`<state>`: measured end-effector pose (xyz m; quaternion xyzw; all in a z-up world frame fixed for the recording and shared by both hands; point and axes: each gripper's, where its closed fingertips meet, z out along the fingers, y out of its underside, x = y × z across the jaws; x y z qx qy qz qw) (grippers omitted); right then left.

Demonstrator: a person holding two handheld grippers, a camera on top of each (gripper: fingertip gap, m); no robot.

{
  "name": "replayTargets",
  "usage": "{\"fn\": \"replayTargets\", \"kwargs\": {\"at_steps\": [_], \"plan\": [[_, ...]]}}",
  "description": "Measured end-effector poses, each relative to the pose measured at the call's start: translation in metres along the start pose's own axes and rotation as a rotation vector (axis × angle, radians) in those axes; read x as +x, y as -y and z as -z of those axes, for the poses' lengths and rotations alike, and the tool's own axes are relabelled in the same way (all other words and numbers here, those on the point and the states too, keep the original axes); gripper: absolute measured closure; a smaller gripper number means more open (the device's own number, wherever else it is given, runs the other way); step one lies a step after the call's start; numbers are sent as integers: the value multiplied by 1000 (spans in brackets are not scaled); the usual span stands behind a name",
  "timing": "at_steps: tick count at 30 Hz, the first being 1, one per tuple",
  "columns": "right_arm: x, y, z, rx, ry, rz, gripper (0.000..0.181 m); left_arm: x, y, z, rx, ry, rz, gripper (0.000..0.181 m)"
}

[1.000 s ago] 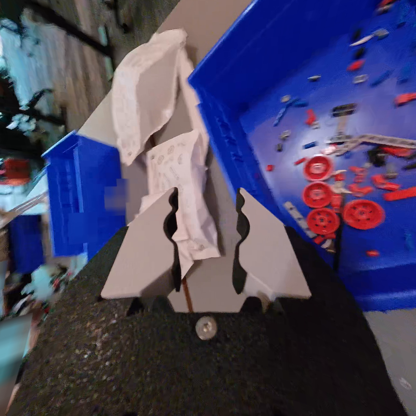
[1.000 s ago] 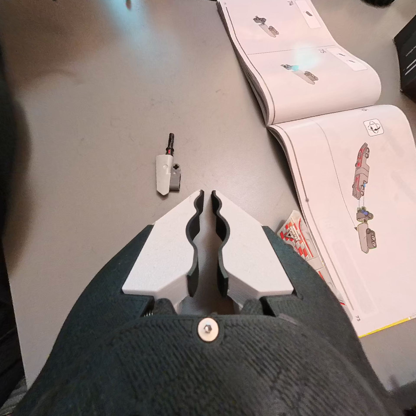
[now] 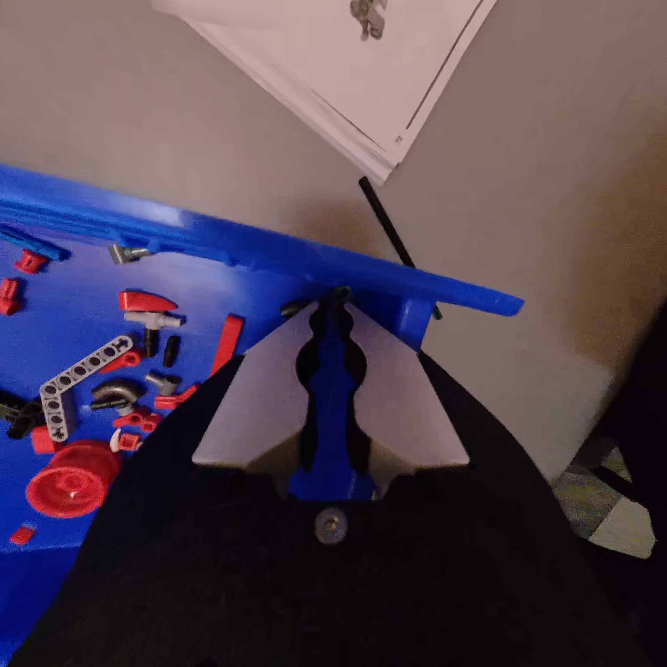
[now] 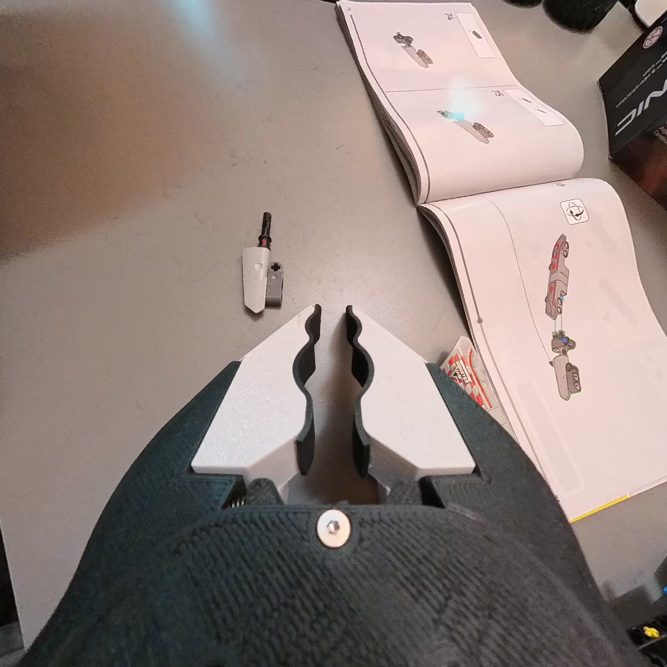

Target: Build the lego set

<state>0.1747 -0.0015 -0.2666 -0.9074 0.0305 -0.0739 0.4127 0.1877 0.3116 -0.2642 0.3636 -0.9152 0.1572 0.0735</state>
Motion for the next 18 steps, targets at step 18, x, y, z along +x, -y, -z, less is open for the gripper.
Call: {"fn": "replayTargets", "kwargs": {"at_steps": [18], "plan": [[0,0,0,-1,5,-11,168,-23,-4,19,94,-2,52,165]]}}
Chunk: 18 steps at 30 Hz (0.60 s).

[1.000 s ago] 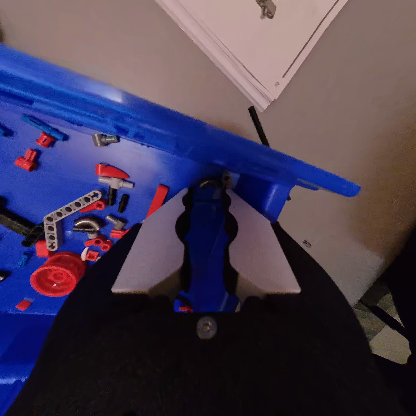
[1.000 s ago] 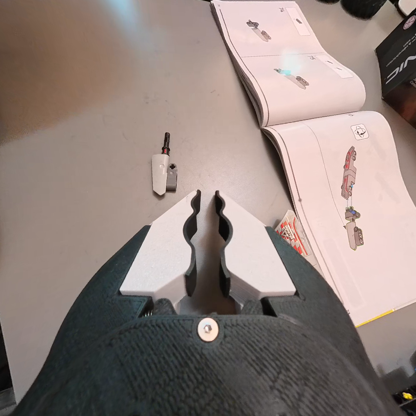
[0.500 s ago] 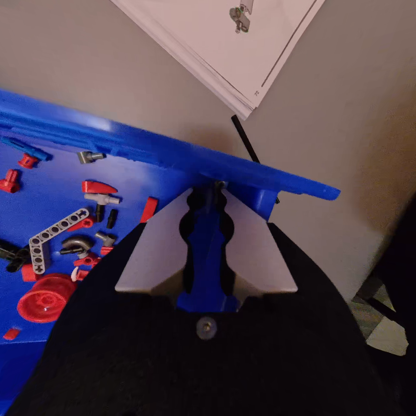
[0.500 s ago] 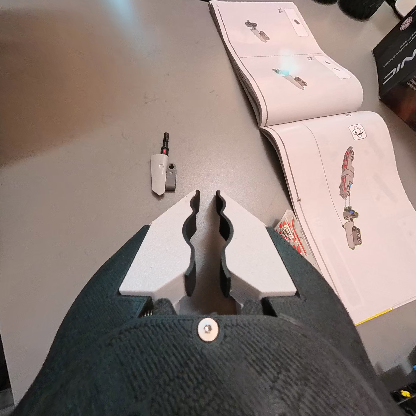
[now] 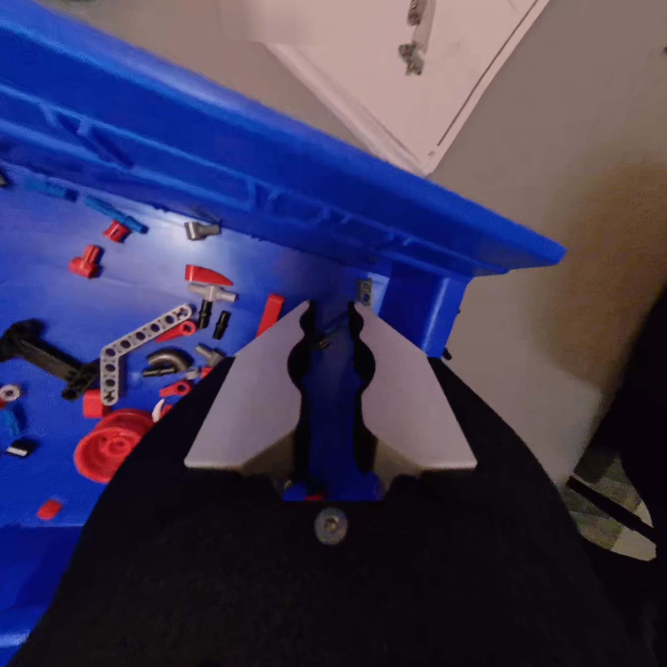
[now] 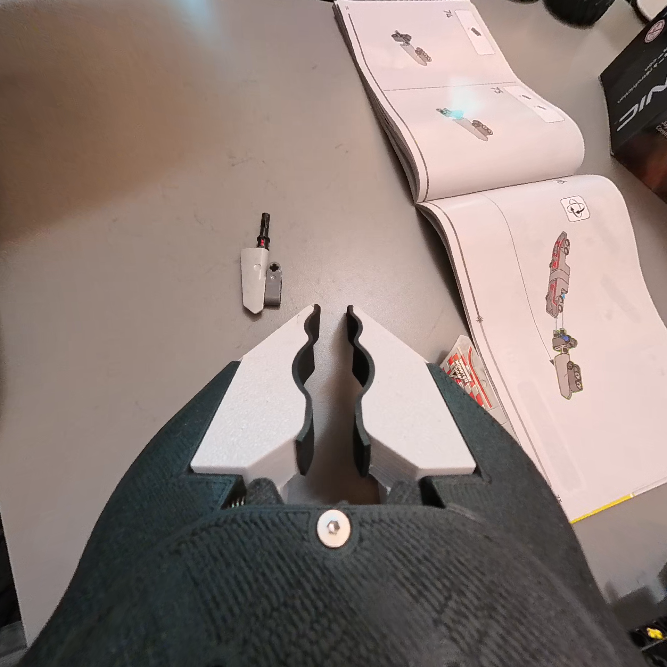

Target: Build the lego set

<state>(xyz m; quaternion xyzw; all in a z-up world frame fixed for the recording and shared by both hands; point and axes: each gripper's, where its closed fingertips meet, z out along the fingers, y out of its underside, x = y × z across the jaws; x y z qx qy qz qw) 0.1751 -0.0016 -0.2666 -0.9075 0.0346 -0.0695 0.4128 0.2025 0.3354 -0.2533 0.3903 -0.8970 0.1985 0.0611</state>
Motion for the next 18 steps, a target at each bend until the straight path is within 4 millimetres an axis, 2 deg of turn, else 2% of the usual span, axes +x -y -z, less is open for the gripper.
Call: {"fn": "replayTargets", "kwargs": {"at_steps": [3,5,7,11,15,18], "plan": [[0,0,0,0,4,-6,168,19,5,-8,-3,-81,-69,160],[0,0,0,0,2,-3,168,19,0,-16,-47,-64,-100,157],[0,0,0,0,-1,2,168,17,1,-20,-61,-51,-93,163],[0,0,0,0,-4,4,168,15,-3,-20,-79,-41,-107,174],[1,0,0,1,-13,4,166,6,-6,-14,-82,11,-151,175],[3,0,0,2,-24,4,163,4,7,-1,24,9,-109,175]]}}
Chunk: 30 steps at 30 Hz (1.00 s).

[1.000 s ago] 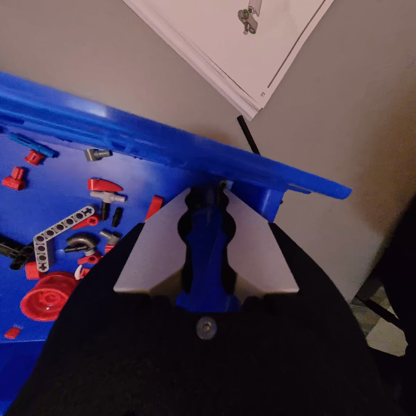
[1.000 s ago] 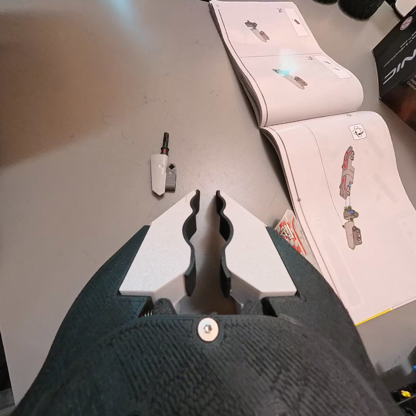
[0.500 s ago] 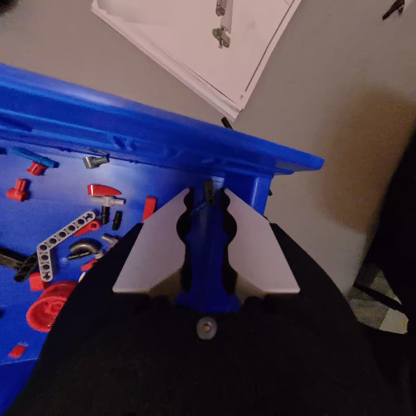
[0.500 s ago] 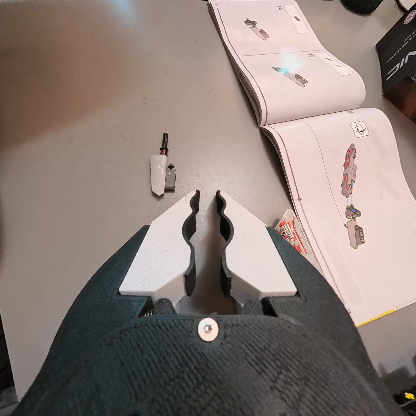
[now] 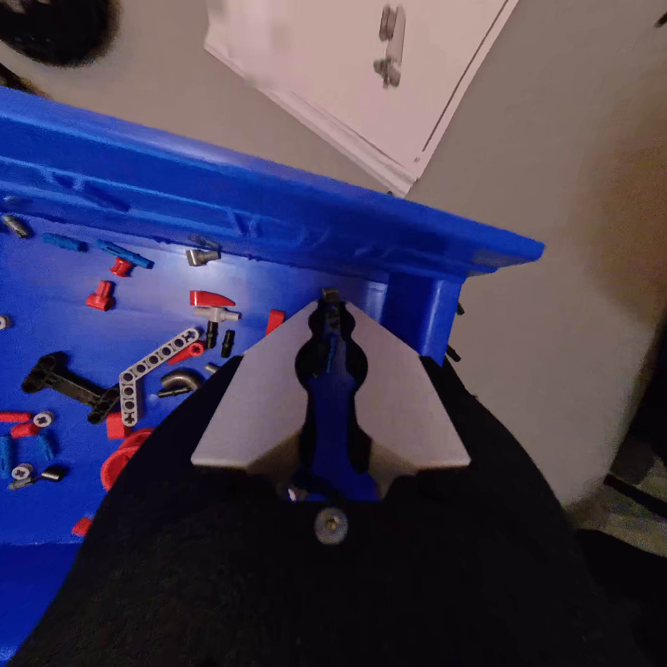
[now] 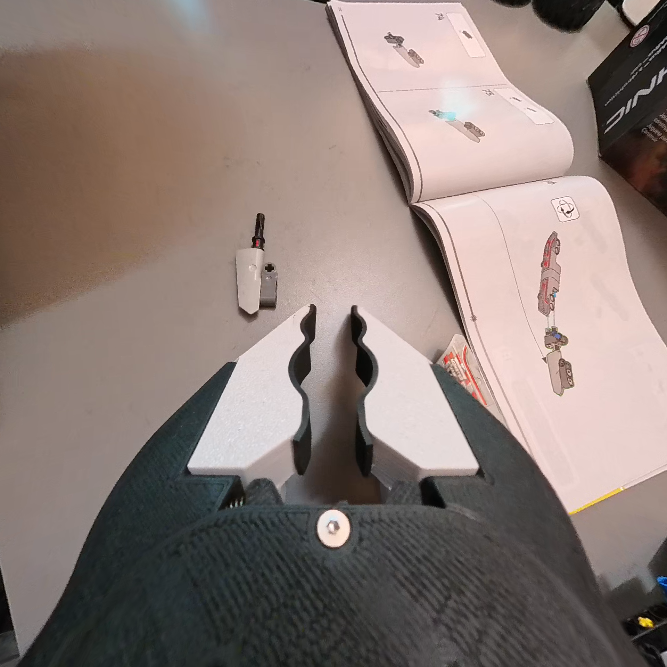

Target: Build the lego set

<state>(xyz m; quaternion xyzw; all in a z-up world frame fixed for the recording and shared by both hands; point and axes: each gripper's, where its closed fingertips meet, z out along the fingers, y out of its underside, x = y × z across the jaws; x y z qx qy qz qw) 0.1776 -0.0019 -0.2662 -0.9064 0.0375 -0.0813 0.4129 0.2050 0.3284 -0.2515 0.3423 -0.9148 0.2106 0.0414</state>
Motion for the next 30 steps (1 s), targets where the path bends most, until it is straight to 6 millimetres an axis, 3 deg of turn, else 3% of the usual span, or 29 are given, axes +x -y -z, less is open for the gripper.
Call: {"fn": "replayTargets", "kwargs": {"at_steps": [6,8,10,12,14,16,18,21,25,30], "plan": [[5,1,1,5,-60,21,154,-14,24,60,247,182,79,176],[5,1,1,6,-65,27,152,-11,30,86,330,267,110,176],[0,2,2,15,-38,38,142,13,45,106,452,279,110,176],[-9,3,3,19,4,31,129,48,66,108,559,236,92,177],[-20,5,4,26,40,13,127,83,81,85,567,189,64,177],[-30,12,7,56,65,13,126,115,91,42,518,131,39,176],[-28,14,9,61,14,26,127,146,99,-6,453,42,21,176],[-32,12,9,45,14,-58,127,172,107,-60,372,15,-1,177],[-48,20,2,58,70,-153,135,183,116,-92,294,82,-64,176],[-48,17,-12,-14,34,-134,144,190,112,-110,212,83,-78,171]]}}
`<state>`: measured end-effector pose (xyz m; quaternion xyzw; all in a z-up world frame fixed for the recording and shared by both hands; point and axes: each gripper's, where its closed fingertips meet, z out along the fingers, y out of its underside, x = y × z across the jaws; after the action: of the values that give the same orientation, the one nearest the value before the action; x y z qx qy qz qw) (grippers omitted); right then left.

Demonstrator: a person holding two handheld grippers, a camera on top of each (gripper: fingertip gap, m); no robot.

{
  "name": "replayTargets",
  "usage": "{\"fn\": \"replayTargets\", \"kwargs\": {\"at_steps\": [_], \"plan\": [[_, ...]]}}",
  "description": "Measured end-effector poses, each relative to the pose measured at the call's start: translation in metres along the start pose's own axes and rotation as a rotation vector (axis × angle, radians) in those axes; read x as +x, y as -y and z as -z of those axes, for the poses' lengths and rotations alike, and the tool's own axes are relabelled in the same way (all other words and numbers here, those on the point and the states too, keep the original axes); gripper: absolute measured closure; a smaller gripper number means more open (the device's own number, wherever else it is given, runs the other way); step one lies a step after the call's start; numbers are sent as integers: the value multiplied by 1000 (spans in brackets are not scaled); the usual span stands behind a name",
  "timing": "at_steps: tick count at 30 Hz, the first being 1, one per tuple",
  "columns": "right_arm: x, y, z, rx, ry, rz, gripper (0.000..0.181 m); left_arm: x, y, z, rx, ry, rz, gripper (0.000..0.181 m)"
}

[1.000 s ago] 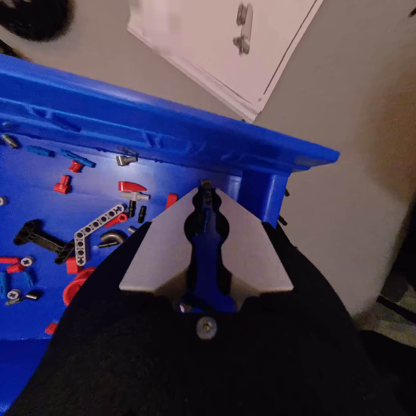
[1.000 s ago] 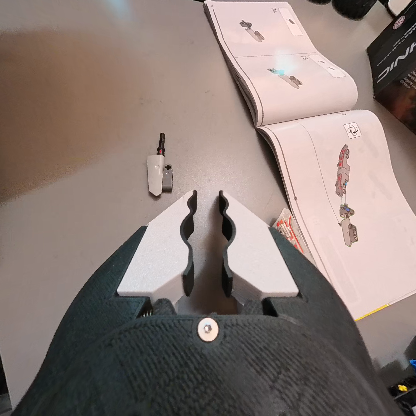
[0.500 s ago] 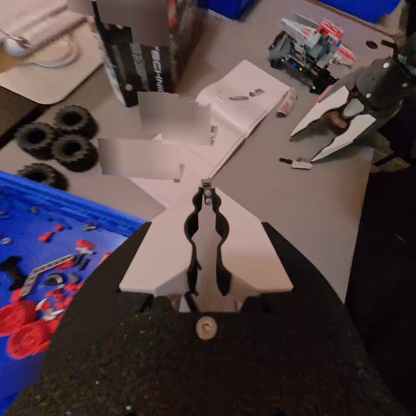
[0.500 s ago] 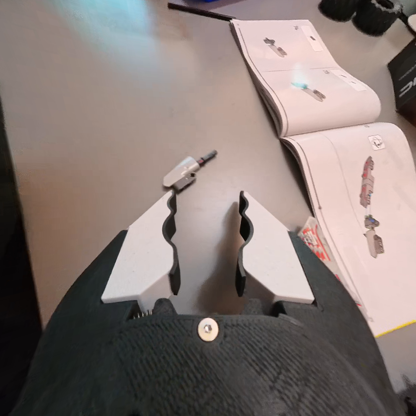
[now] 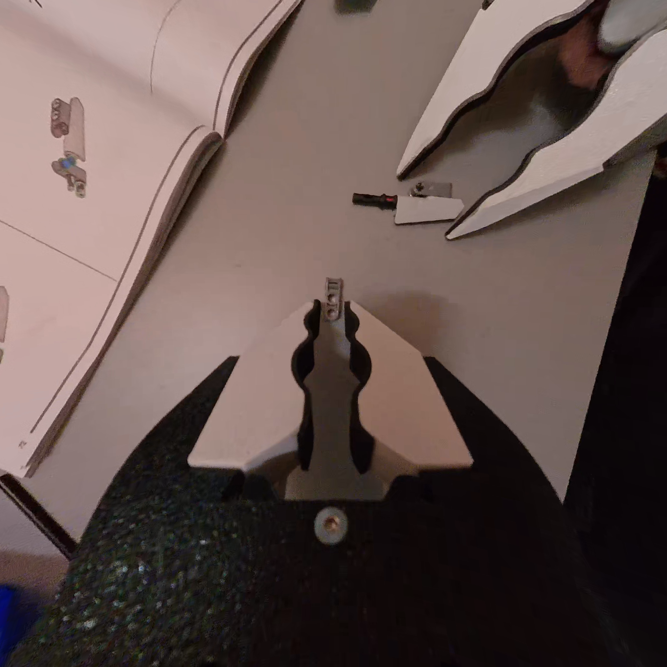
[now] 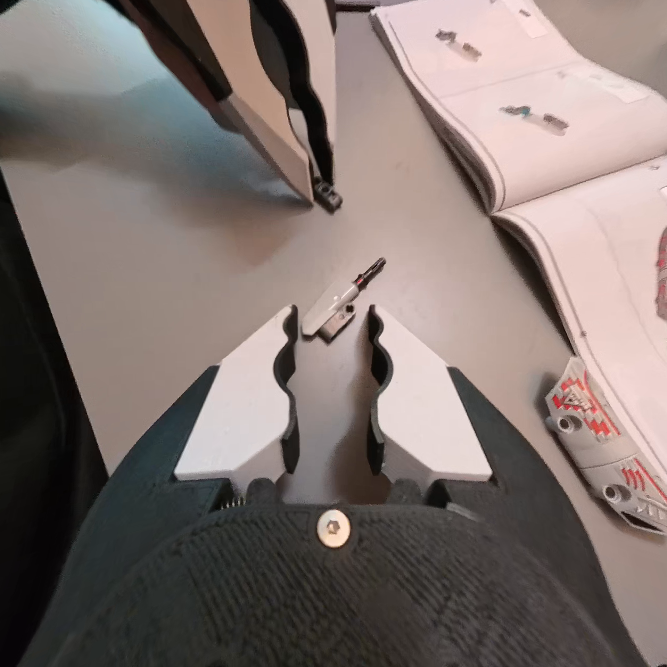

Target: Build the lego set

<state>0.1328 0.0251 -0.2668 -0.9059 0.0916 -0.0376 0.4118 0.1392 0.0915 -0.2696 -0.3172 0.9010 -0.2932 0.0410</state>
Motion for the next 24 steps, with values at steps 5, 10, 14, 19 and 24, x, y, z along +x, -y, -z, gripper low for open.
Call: {"fn": "replayTargets", "kwargs": {"at_steps": [5,10,14,19,24], "plan": [[0,2,0,-2,19,146,154,0,-6,9,-11,51,-3,168],[2,1,2,-1,74,246,152,-1,-7,6,-6,76,21,165],[11,1,4,-25,64,228,140,-4,-1,0,36,90,44,177],[4,20,15,94,74,171,143,7,16,4,218,-87,311,177],[0,53,34,341,157,22,148,21,58,42,605,-522,662,177]]}}
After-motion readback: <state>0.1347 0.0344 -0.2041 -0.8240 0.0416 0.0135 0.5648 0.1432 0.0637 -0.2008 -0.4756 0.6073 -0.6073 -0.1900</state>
